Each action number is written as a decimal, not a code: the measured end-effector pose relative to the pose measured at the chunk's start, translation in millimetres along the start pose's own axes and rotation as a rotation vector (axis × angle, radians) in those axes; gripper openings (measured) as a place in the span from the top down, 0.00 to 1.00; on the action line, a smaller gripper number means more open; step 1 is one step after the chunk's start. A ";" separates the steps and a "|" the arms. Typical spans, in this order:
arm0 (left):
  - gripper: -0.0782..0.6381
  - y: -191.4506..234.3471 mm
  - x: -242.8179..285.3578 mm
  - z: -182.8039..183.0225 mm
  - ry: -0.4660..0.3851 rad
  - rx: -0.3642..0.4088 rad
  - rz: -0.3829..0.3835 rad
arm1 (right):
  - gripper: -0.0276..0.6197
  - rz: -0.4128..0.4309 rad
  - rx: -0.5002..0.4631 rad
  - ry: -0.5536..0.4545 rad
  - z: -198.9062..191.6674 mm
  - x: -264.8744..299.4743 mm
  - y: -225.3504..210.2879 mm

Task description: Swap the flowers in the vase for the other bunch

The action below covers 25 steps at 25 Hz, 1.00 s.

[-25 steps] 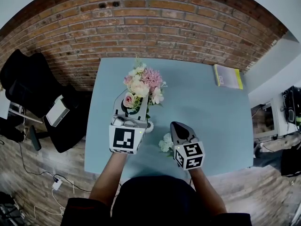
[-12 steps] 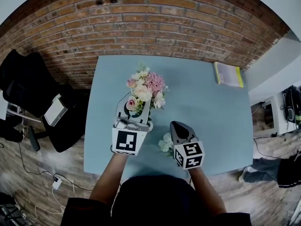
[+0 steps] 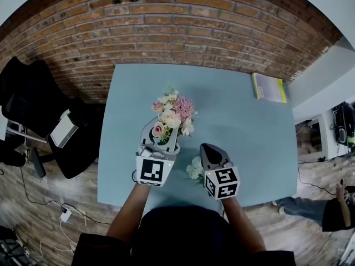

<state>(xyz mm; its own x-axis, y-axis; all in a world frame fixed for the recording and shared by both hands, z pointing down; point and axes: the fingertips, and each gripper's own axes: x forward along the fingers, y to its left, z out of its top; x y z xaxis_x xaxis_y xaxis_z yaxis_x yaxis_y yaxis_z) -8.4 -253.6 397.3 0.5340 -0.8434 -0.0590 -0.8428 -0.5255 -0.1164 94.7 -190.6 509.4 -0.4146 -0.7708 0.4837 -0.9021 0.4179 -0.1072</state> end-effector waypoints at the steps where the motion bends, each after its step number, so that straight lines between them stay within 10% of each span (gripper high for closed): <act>1: 0.76 -1.7 -0.7 -4.0 0.007 0.005 -0.002 | 0.94 0.000 -0.001 0.001 -0.7 0.1 0.0; 25: 0.76 -15.5 -5.8 -50.1 0.085 -0.019 -0.012 | 0.94 -0.009 0.002 0.025 -10.4 0.6 -4.8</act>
<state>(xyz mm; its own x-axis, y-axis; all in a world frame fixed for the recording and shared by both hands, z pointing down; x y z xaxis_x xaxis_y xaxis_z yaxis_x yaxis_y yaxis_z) -1.8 -246.2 449.1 0.5372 -0.8431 0.0264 -0.8380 -0.5370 -0.0972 100.0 -188.0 519.2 -0.4037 -0.7621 0.5062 -0.9058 0.4106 -0.1044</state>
